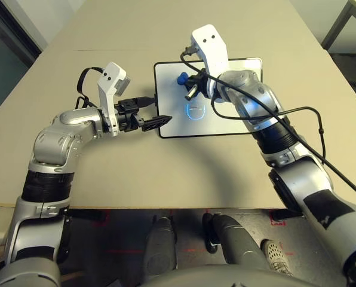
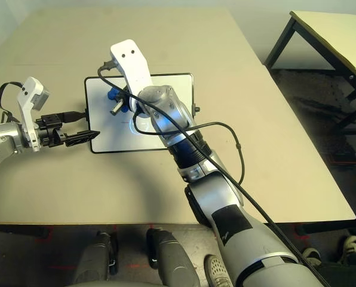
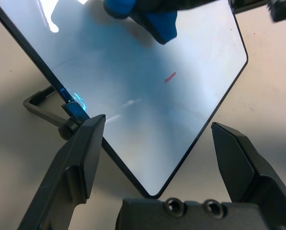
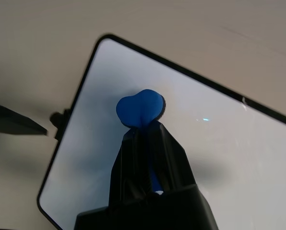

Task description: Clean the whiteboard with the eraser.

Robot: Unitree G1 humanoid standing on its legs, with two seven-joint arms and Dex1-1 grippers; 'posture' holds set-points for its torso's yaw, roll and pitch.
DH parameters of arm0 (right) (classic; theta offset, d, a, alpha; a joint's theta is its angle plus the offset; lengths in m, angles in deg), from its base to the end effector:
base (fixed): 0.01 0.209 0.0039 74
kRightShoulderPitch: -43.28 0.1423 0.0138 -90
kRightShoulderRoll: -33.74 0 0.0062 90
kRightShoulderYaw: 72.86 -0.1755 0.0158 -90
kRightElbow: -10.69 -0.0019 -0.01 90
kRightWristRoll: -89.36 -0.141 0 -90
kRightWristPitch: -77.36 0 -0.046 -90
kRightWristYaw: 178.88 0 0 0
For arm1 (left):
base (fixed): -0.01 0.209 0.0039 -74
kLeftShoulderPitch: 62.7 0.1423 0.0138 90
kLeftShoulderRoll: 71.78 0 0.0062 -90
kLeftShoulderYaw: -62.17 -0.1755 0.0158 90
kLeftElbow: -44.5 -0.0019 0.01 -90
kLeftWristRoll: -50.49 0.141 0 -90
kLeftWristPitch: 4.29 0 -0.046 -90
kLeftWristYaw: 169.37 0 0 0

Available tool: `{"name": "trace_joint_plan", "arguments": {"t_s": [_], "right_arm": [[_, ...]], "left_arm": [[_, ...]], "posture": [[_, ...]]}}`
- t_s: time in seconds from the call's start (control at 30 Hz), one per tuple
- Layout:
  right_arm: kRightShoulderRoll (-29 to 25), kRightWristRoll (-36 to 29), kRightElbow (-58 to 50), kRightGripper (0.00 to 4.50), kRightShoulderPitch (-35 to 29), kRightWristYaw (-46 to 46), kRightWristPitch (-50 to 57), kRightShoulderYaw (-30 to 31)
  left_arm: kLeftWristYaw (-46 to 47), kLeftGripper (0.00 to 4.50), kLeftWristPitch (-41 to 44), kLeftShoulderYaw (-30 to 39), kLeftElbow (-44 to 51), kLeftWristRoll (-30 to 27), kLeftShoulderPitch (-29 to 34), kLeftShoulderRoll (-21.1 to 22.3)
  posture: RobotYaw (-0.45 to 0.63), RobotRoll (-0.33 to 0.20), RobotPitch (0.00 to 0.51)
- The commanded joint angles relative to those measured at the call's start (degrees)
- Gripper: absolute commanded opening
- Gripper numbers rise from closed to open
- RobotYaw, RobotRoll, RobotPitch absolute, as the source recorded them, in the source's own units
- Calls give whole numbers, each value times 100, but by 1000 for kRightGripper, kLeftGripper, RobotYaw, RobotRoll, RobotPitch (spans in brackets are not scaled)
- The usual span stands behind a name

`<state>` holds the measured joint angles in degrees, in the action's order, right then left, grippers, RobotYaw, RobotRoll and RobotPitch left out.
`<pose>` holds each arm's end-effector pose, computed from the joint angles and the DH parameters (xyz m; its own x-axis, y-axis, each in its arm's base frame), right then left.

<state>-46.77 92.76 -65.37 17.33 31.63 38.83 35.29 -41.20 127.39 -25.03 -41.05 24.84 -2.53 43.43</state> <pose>0.3124 -0.0465 0.2539 0.7201 0.6143 -0.3225 -0.6926 0.6080 -0.3882 0.2678 0.2415 0.2050 0.6184 -0.7356 -0.2764 0.7773 0.6243 0.0778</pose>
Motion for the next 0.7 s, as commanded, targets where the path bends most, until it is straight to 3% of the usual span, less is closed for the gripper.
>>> {"name": "trace_joint_plan", "arguments": {"t_s": [0.03, 0.7], "right_arm": [[59, -65, -86, 43, 84, -30, 69, -73], [54, -157, -351, 43, -913, 188, 682, 475]], "left_arm": [[-28, 4500, -19, -51, 22, -16, 92, -16], [2, 4500, 50, -61, 98, -30, 129, -41]], "posture": [[5, 0, 148], [6, 0, 156]]}}
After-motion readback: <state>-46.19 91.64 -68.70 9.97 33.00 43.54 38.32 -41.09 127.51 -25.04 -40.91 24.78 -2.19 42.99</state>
